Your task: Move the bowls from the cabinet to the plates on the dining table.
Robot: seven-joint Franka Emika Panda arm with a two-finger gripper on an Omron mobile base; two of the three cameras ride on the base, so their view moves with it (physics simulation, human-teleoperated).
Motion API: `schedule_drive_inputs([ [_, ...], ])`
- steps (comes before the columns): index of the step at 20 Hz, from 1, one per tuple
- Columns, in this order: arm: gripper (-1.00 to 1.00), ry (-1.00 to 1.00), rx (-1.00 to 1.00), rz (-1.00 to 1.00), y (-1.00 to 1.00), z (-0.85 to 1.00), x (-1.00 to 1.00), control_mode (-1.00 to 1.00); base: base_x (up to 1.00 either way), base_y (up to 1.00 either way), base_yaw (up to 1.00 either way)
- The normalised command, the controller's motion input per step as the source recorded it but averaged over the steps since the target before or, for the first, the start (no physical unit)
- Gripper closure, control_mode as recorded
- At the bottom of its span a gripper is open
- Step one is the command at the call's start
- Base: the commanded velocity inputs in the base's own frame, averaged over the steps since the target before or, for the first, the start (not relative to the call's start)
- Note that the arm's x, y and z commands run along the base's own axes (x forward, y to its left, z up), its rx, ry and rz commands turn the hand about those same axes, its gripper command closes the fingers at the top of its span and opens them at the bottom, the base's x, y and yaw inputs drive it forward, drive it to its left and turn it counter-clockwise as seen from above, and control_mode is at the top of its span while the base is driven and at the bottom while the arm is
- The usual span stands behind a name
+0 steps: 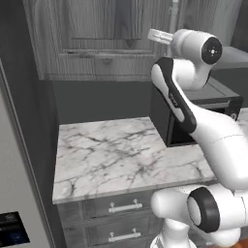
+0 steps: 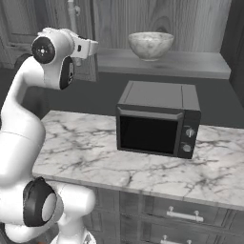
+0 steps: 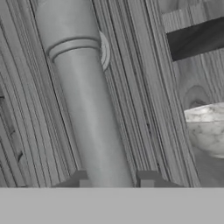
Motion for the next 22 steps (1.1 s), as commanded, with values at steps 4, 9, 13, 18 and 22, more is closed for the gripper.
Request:
schedule_drive_inputs([
  [4,1.0,-0.08,0.0,0.0,0.4,0.0,-0.71,-1.0,0.0,0.0,0.0],
  [9,-1.0,-0.05,0.0,0.0,0.47,-0.03,-0.63,-1.0,0.0,0.0,0.0],
  [13,-1.0,-0.04,0.0,0.0,0.51,-0.02,-0.59,-1.0,0.0,0.0,0.0],
  [18,-1.0,-0.07,0.0,0.0,0.29,0.0,-0.63,-1.0,0.0,0.0,0.0],
  [22,-1.0,-0.05,0.02,0.0,-0.04,0.09,-0.46,-1.0,0.0,0.0,0.0],
])
